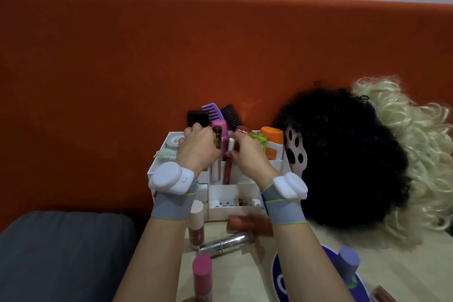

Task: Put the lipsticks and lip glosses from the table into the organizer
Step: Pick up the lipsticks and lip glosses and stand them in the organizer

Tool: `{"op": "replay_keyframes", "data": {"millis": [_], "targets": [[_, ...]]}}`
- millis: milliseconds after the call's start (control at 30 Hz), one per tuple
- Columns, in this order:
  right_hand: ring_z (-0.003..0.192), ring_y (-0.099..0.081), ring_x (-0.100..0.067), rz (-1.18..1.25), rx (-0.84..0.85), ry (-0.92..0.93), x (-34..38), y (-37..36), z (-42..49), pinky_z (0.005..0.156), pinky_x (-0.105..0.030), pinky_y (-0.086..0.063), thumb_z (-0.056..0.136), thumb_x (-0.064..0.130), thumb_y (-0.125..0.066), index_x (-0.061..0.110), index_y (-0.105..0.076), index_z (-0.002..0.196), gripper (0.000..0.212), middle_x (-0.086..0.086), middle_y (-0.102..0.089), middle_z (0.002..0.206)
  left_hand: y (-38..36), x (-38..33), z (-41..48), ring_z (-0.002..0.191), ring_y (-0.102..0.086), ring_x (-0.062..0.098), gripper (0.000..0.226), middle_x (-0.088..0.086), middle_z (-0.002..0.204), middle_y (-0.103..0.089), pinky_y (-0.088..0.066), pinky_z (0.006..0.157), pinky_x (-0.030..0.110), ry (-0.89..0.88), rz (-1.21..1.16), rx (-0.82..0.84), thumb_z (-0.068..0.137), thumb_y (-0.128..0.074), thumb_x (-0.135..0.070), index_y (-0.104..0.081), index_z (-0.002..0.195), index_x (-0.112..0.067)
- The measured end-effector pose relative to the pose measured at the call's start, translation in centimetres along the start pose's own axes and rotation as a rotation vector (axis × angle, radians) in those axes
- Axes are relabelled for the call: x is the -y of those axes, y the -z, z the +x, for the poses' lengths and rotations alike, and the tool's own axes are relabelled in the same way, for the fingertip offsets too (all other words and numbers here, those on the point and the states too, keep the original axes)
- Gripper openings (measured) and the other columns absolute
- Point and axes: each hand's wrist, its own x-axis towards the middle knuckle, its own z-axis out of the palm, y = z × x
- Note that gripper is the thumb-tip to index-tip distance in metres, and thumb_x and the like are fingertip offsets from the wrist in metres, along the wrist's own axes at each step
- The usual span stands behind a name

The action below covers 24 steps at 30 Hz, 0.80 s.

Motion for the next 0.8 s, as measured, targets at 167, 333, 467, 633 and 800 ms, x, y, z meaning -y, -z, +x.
{"op": "replay_keyframes", "data": {"millis": [167,333,467,633,800], "targets": [[0.096,-0.064,-0.036,0.034,0.011,0.024,-0.2,-0.1,0.5,0.086,-0.050,-0.053,0.081,-0.002,-0.061,0.006,-0.061,0.104,0.025,-0.020,-0.068,0.101,-0.2,0.1,0.4,0.124,-0.036,0.039,0.038,0.019,0.128,-0.044,-0.037,0.097,0.049,0.023,-0.011,0.015,0.083,-0.062,-0.019,-0.052,0.116,-0.005],[0.093,-0.066,-0.033,0.060,0.035,0.025,-0.5,0.1,0.9,0.084,-0.049,-0.056,0.079,-0.005,-0.064,0.009,-0.063,0.105,0.030,-0.017,-0.068,0.098,-0.4,0.5,0.6,0.123,-0.038,0.039,0.038,0.019,0.125,-0.046,-0.038,0.102,0.051,-0.001,-0.082,0.002,0.080,-0.064,-0.012,-0.055,0.117,-0.010],[0.091,-0.066,-0.036,0.080,0.038,0.042,-0.6,0.0,1.1,0.082,-0.051,-0.056,0.077,-0.007,-0.063,0.008,-0.064,0.103,0.030,-0.020,-0.068,0.095,-0.5,0.6,0.8,0.117,-0.046,0.038,0.035,0.020,0.119,-0.051,-0.044,0.098,0.050,-0.023,-0.105,-0.027,0.077,-0.067,-0.007,-0.060,0.112,-0.008],[0.089,-0.067,-0.036,0.137,0.069,0.028,-0.6,-0.2,1.1,0.080,-0.051,-0.058,0.079,-0.009,-0.062,0.009,-0.061,0.105,0.033,-0.013,-0.064,0.091,-0.6,0.7,0.8,0.114,-0.051,0.034,0.041,0.016,0.119,-0.057,-0.046,0.095,0.045,-0.045,-0.136,-0.047,0.074,-0.072,-0.006,-0.062,0.113,-0.012],[0.073,-0.064,-0.028,0.254,0.057,0.025,-0.9,-0.2,1.1,0.077,-0.051,-0.059,0.080,-0.013,-0.060,0.014,-0.055,0.093,0.031,0.001,-0.054,0.069,-0.6,0.7,0.6,0.115,-0.051,0.031,0.040,0.012,0.120,-0.061,-0.044,0.090,0.041,-0.051,-0.150,-0.070,0.075,-0.072,-0.005,-0.062,0.113,-0.014]]}}
